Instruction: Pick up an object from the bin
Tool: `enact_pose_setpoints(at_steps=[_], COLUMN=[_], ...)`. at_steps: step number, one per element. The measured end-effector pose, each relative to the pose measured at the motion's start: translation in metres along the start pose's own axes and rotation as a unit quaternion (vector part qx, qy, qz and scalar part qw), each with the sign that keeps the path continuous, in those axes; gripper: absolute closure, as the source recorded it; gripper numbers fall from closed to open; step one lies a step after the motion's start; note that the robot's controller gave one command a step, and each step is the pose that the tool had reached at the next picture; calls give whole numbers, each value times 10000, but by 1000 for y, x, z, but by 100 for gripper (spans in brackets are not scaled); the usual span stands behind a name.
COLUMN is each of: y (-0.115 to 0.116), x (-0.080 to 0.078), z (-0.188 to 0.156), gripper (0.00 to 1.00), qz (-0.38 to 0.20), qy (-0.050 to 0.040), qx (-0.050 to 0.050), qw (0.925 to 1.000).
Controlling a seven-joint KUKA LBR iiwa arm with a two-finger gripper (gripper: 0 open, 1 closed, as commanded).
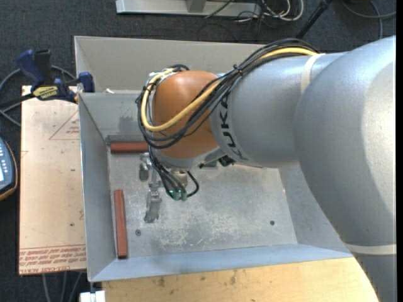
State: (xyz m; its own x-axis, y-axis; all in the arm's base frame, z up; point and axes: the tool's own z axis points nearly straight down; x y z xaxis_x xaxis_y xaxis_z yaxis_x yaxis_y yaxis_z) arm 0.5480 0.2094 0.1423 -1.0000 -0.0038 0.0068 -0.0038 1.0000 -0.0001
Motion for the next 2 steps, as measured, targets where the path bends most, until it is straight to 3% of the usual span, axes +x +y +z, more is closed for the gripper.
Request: enact_pose_setpoints(at_steps=[1, 2], y=[0, -74], x=[56, 29], z=[50, 53], gripper=[0, 0], qz=[-1470, -871], qy=[-4, -41], qx=[4, 13], qw=[9891, 9962])
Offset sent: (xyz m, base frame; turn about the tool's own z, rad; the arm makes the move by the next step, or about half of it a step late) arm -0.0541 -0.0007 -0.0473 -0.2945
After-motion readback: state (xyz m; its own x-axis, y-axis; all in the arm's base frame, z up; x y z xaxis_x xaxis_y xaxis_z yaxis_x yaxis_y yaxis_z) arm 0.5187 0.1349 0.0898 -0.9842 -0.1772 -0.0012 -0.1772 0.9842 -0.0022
